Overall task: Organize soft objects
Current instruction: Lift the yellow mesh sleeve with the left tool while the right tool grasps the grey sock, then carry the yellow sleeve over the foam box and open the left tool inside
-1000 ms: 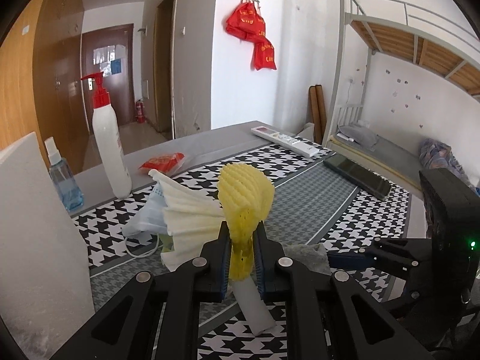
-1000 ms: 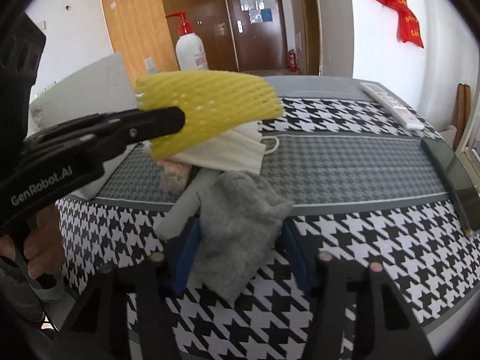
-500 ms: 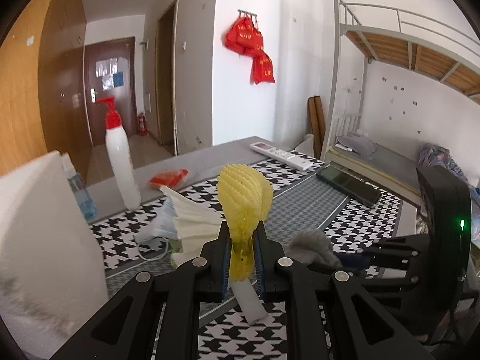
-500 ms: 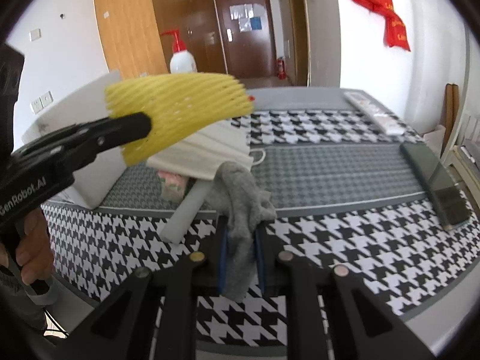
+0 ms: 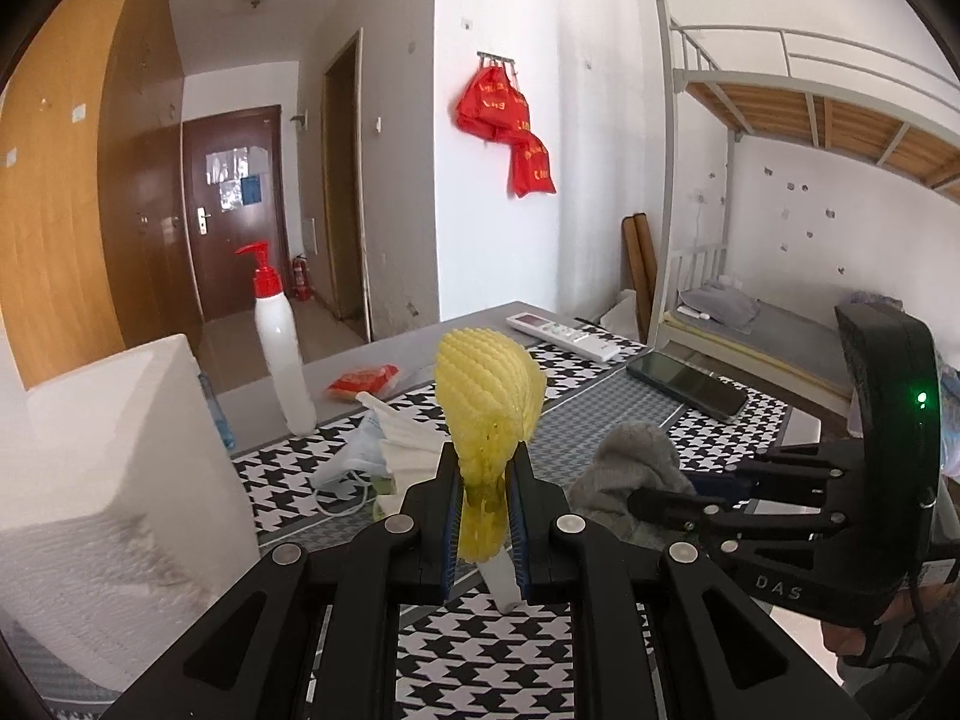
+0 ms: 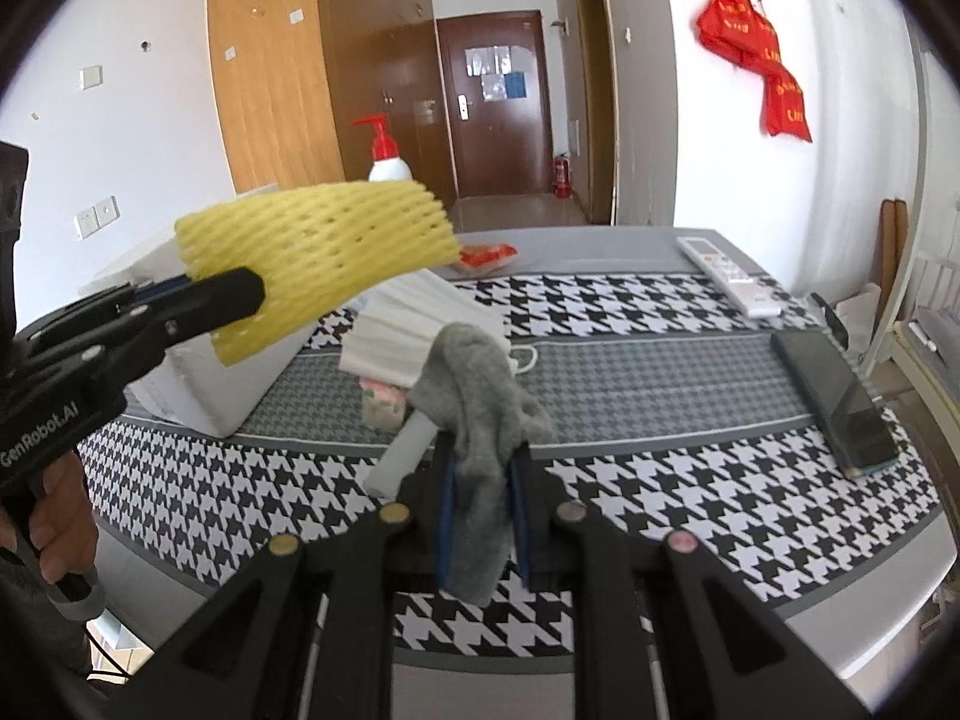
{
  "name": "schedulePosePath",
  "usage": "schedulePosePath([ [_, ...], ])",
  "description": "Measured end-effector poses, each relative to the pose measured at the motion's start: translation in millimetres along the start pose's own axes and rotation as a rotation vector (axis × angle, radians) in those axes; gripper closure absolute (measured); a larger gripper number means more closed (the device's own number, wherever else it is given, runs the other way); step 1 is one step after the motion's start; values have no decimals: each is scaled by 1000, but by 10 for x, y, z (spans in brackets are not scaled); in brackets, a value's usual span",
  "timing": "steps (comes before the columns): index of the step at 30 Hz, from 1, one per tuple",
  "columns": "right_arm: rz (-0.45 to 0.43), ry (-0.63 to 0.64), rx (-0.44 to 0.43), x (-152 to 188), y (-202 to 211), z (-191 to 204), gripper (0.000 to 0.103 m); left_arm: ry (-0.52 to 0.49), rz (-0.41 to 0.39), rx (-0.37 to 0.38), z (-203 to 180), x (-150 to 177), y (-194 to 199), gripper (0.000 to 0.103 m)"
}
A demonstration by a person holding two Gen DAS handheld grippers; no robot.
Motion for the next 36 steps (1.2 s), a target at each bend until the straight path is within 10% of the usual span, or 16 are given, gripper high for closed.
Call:
schedulePosePath([
  [36,-148,94,-41,-501,249,312,83,-2,-116,-166,231,-231,523,88],
])
Point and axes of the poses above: each gripper's, at about its wrist camera, not at the fingertips, and y roughly against the way its jaws point, z to its left, x to its underside, the point moved 1 cm from there along -y, roughly the way its jaws point, and after that the axes turned 3 degrees about y, right-handed, at the moved point
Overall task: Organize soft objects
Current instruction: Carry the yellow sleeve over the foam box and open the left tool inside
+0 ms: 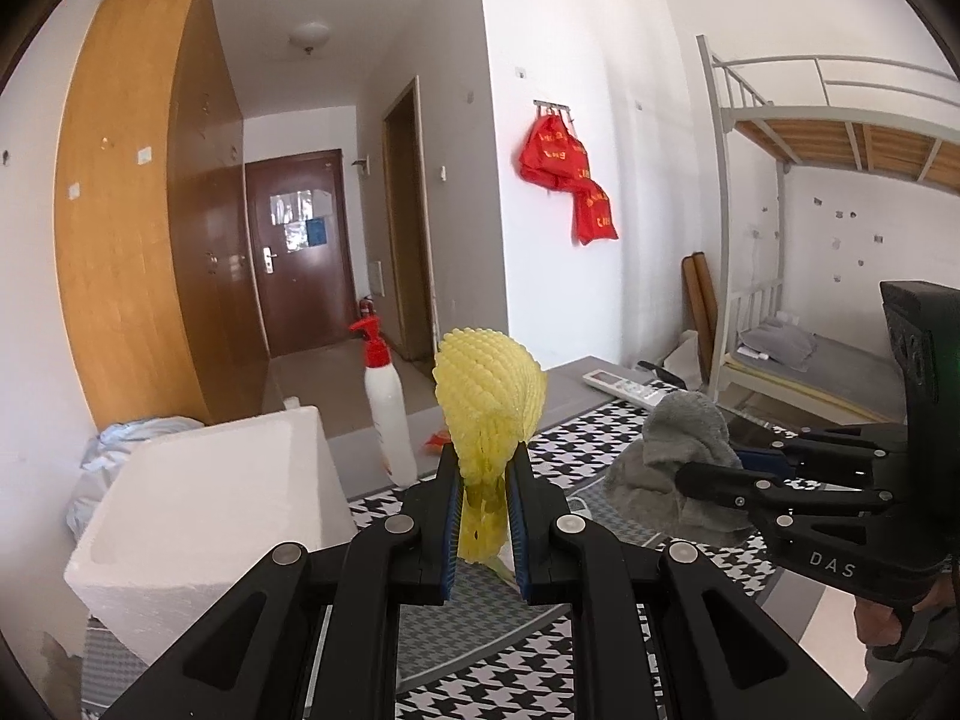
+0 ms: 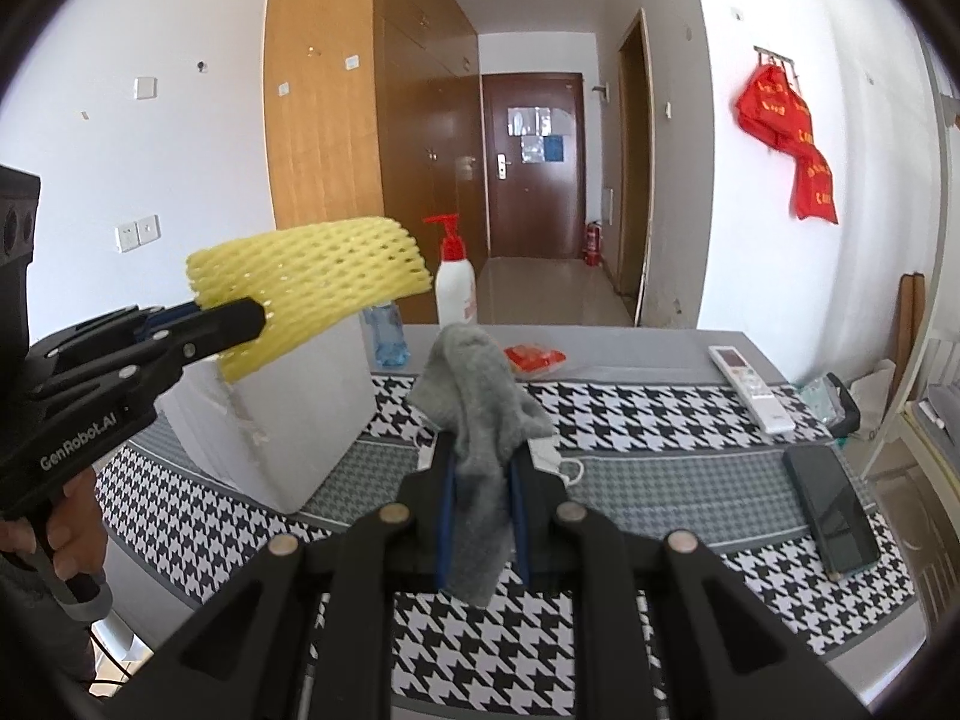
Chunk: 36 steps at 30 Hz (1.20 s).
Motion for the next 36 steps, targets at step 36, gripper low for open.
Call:
schedulePosePath([
  [36,-64,87,-237,-460,-251,621,83,106,-38,-284,696,-210,324,88],
])
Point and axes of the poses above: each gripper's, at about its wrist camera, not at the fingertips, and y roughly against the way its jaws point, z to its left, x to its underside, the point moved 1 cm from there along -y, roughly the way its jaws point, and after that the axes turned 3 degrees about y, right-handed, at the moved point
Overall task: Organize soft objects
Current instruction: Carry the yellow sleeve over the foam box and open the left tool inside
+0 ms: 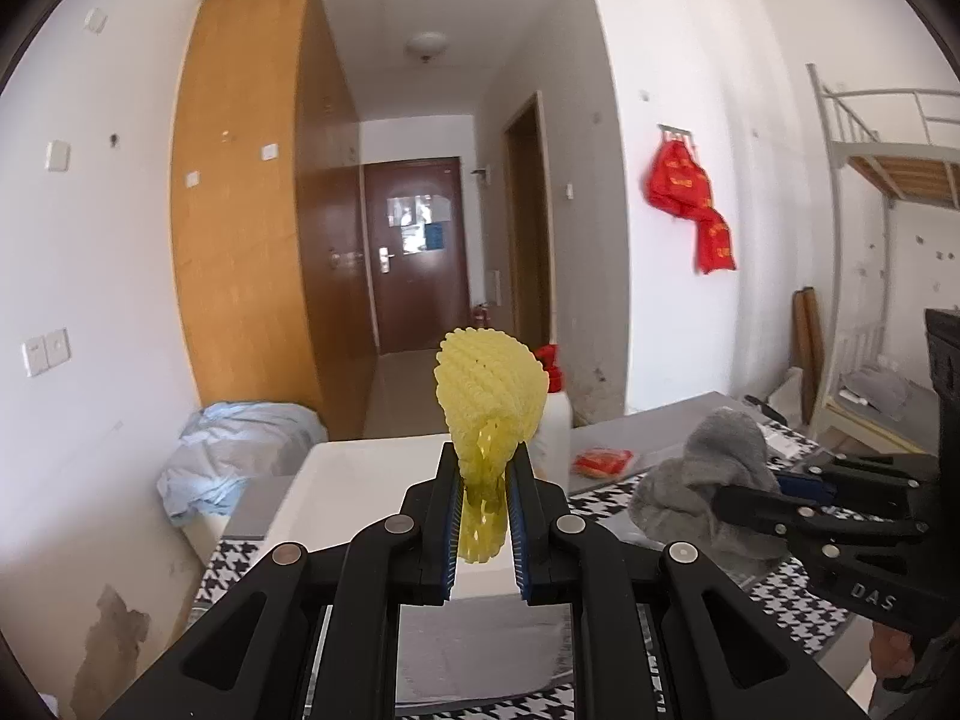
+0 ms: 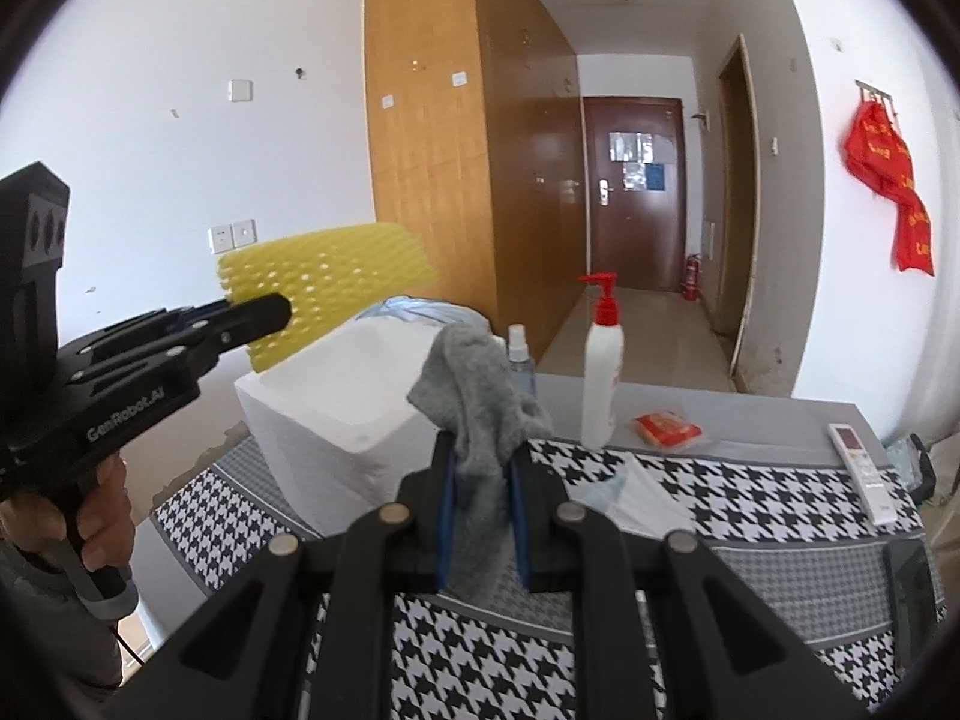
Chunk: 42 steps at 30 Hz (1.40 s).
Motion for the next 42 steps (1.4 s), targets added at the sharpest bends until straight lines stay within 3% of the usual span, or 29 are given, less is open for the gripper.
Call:
schedulePosePath([
  [12,6,30,-36,-106,-184,162,83,71,81,-47,368,21,-257,88],
  [30,36,28,19,-141,-337,179,83,98,241,-51,562,114,-761,88],
  [36,32,34,33,-157,-333,190,83,93,260,-54,601,137,-795,86],
  [38,33,35,35,-159,-336,197,83,96,262,-60,611,125,-792,78],
  [40,33,36,39,-164,-341,201,83,105,260,-66,625,118,-781,47],
  [42,34,37,40,-170,-345,202,83,106,243,-64,624,112,-740,29],
])
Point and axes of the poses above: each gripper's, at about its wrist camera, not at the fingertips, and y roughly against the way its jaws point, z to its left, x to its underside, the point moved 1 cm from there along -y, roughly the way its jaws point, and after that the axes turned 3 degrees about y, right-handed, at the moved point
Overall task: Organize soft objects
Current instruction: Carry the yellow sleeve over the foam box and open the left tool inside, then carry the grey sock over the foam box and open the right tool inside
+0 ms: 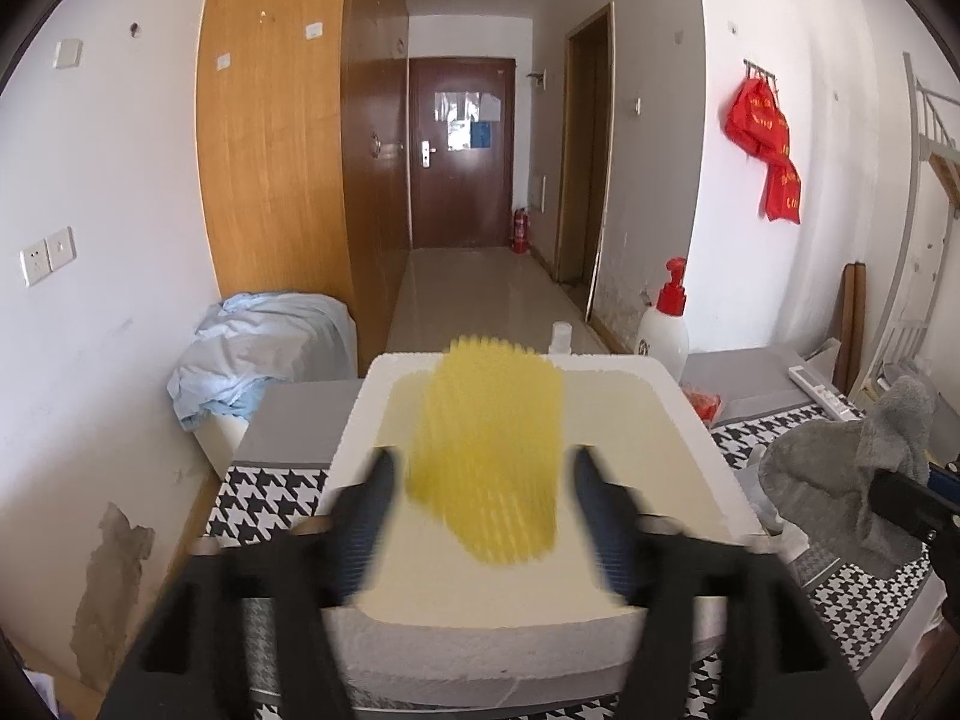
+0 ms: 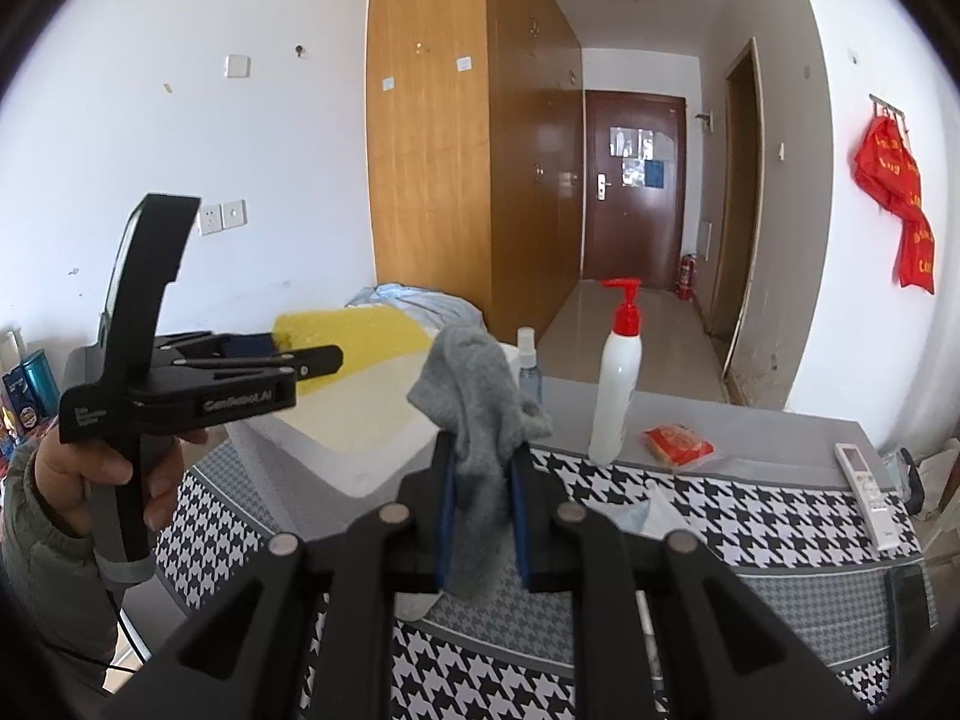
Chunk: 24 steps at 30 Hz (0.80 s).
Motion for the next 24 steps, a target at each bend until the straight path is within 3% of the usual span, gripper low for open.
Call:
schedulePosePath([
  [4,-5,5,1,-17,0,21,83,-1,-31,-1,18,9,83,15],
  [12,-15,15,5,-84,-2,68,83,14,-105,-22,107,-8,285,2],
  [24,-37,43,-18,-250,-90,226,83,46,-182,-82,341,36,587,1],
])
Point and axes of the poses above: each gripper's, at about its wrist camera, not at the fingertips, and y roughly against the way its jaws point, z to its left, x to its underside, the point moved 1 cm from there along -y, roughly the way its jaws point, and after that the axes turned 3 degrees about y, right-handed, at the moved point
